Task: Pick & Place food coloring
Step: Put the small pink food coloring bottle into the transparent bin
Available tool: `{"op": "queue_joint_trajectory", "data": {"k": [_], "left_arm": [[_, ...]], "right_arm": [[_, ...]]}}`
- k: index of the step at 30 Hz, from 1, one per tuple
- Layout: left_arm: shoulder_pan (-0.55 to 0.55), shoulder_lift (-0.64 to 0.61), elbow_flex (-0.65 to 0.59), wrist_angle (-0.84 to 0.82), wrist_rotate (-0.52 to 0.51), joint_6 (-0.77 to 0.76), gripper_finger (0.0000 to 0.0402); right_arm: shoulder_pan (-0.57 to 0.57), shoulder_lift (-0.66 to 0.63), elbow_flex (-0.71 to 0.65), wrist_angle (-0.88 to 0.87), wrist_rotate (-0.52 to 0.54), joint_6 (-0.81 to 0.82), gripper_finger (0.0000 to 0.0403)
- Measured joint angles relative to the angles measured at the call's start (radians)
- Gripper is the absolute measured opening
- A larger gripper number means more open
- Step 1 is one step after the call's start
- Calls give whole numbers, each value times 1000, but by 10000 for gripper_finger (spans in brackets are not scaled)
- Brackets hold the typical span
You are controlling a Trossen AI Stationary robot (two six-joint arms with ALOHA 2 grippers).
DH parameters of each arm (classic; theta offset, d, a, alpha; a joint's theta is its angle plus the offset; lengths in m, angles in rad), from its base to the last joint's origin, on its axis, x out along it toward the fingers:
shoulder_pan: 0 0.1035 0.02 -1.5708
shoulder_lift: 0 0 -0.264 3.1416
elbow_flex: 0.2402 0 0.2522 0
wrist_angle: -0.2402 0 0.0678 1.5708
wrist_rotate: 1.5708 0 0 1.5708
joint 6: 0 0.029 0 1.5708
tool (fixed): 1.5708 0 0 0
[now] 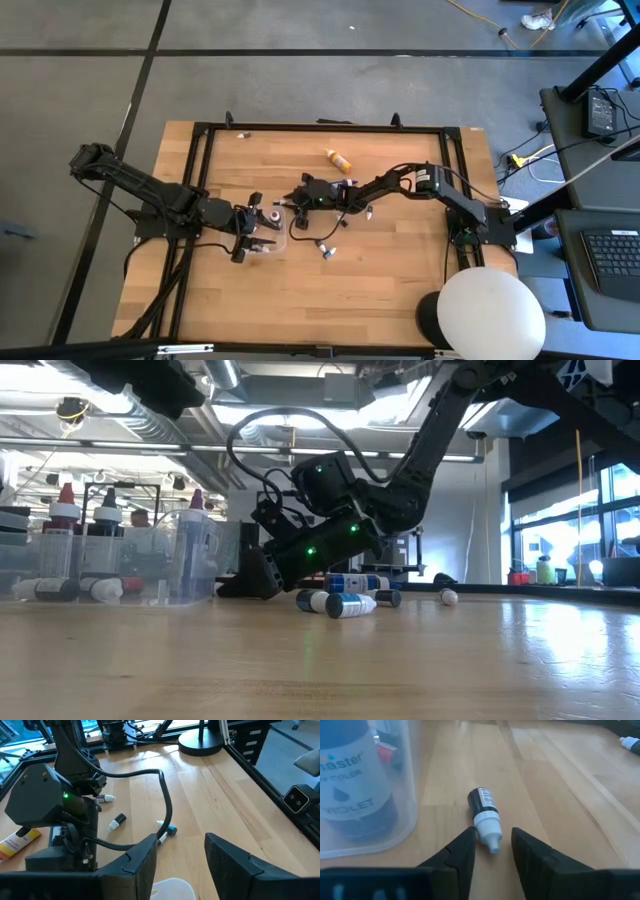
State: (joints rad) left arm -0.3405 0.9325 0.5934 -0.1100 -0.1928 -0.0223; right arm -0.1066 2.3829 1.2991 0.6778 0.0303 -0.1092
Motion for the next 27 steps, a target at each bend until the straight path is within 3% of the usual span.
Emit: {"op": "queue_joint_trajectory", "data": {"k": [12, 17, 27], "left_arm": [[0, 0, 0, 0, 0, -18, 159], [0, 0, 0, 1, 0, -28, 163], [0, 0, 0, 0, 0, -35, 159]], "right_arm": [[1, 1, 1, -13, -1, -7, 55], [0, -18, 0, -39, 3, -8, 52], [0, -159, -3, -201, 196, -131, 52]]}}
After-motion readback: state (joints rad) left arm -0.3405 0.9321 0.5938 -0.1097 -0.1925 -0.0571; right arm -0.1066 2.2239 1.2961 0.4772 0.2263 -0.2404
